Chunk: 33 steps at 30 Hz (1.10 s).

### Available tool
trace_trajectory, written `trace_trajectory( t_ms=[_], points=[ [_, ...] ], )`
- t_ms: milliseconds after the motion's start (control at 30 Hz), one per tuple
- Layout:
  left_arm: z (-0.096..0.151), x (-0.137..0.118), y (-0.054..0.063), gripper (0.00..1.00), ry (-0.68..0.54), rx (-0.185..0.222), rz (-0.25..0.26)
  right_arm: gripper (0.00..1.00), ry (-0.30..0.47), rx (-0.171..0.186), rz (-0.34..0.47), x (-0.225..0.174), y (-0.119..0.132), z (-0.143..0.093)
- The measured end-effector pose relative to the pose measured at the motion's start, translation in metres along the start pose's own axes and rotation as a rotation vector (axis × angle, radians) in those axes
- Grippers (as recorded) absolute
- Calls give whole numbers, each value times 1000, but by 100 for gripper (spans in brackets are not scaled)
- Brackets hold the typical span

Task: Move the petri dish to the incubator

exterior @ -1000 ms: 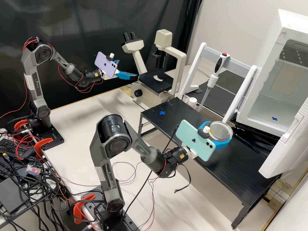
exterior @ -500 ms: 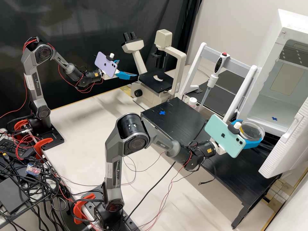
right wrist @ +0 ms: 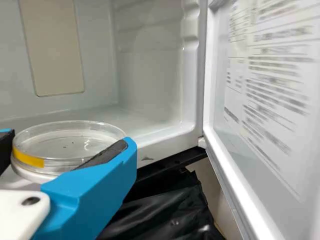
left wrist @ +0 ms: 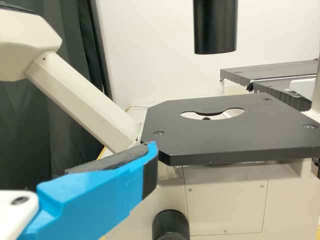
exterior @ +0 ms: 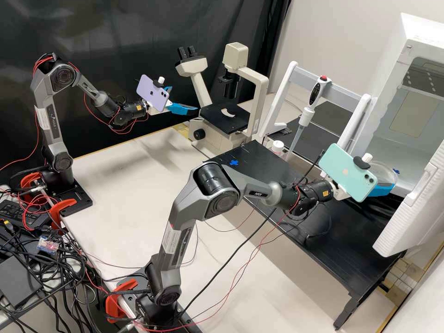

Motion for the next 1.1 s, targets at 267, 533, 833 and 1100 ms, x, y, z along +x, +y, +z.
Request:
trace_trajectory(
  t_ms=[267, 533, 833, 1100],
  points=[
    [0, 0, 0, 100, 0, 0, 0, 0, -63, -65, 1, 44, -7, -3],
    [0, 0, 0, 100, 0, 0, 0, 0, -86, -55, -13, 74, -12, 0],
    [0, 0, 0, 100, 0, 0, 0, 0, -89, -76, -29, 94, -18, 4],
    [0, 0, 0, 100, 0, 0, 0, 0, -104, -93, -25, 101, -24, 9]
  ],
)
